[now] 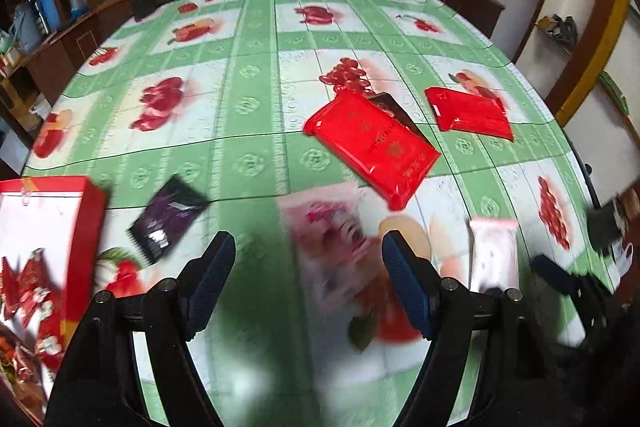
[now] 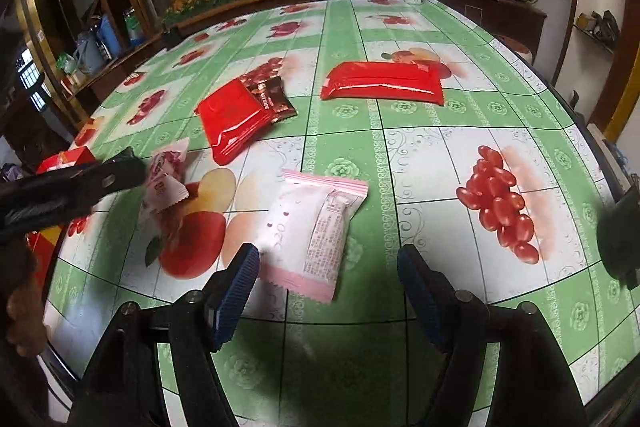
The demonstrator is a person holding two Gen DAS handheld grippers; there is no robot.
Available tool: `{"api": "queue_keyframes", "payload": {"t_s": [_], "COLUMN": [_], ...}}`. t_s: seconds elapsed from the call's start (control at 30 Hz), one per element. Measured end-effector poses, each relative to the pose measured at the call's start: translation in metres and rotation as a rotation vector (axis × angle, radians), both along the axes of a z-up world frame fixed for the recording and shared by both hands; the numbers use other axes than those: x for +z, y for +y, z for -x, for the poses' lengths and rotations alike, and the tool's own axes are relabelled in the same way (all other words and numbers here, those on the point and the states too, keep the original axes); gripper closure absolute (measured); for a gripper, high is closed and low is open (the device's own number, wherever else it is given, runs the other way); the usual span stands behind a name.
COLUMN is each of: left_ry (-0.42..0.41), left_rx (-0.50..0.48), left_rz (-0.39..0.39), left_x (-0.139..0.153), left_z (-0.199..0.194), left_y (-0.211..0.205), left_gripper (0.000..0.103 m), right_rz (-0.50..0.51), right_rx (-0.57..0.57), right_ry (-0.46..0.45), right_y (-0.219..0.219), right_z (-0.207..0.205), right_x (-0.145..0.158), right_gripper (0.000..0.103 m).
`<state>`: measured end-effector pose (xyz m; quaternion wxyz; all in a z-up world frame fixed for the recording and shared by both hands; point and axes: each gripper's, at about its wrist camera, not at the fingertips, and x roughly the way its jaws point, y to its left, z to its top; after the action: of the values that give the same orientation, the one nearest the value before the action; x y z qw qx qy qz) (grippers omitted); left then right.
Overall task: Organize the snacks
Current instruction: 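Move both open grippers back toward the pink and white packets on the table, then grasp the pink cartoon packet with the left gripper while the right gripper grasps the pink-white packet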
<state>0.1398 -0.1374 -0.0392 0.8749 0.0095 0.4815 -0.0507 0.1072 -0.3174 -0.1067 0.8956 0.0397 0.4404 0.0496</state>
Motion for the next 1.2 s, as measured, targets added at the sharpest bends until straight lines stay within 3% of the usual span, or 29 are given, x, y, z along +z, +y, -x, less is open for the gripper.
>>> {"api": "queue_keyframes", "payload": {"t_s": [0.13,0.23,0.3,0.43,0.5,0.57,0.63,0.67,0.93,1.07,1.2], "left_ry": [0.057,0.088,0.07,0.041,0.031,0.016,0.007,0.009,0.023,0.033,0.034], "left_rx": [0.033,0.037,0.034,0.025,0.014,-0.01,-0.031,-0.041,-0.089,-0.092,-0.093], "left_rz": [0.012,-0.004,-0.041,-0.036,-0.036,-0.034,-0.026,-0.015,0.084,0.116,0.111], "left_x": [-0.013,-0.024,-0.027,-0.028,-0.028,-0.026,-0.024,-0.024,-0.023,-0.022,-0.022], "left_z": [-0.011,-0.013,-0.012,-0.013,-0.012,-0.01,-0.004,-0.001,0.025,0.043,0.056], "left_y": [-0.007,-0.011,-0.014,-0.011,-0.011,-0.01,-0.007,-0.005,0.02,0.03,0.035], "left_gripper": [0.027,0.027,0.026,0.024,0.024,0.041,0.053,0.053,0.054,0.054,0.054], "right_rz": [0.052,0.127,0.151,0.122,0.115,0.11,0.104,0.101,-0.046,-0.178,-0.13], "right_rx": [-0.007,-0.001,0.004,0.0,-0.003,-0.007,-0.013,-0.017,0.015,0.057,0.057], "right_ry": [0.025,0.035,0.033,0.049,0.047,0.038,0.037,0.035,0.044,0.078,0.062], "right_y": [0.011,0.026,0.031,0.027,0.024,0.022,0.017,0.014,-0.003,-0.005,0.004], "right_z": [-0.006,-0.011,-0.012,-0.014,-0.013,-0.011,-0.01,-0.01,-0.004,-0.003,-0.001], "right_x": [-0.001,-0.003,-0.003,-0.004,-0.003,0.0,0.001,0.001,0.004,0.002,0.003], "right_gripper": [0.027,0.021,0.02,0.021,0.027,0.051,0.06,0.067,0.077,0.089,0.091]}}
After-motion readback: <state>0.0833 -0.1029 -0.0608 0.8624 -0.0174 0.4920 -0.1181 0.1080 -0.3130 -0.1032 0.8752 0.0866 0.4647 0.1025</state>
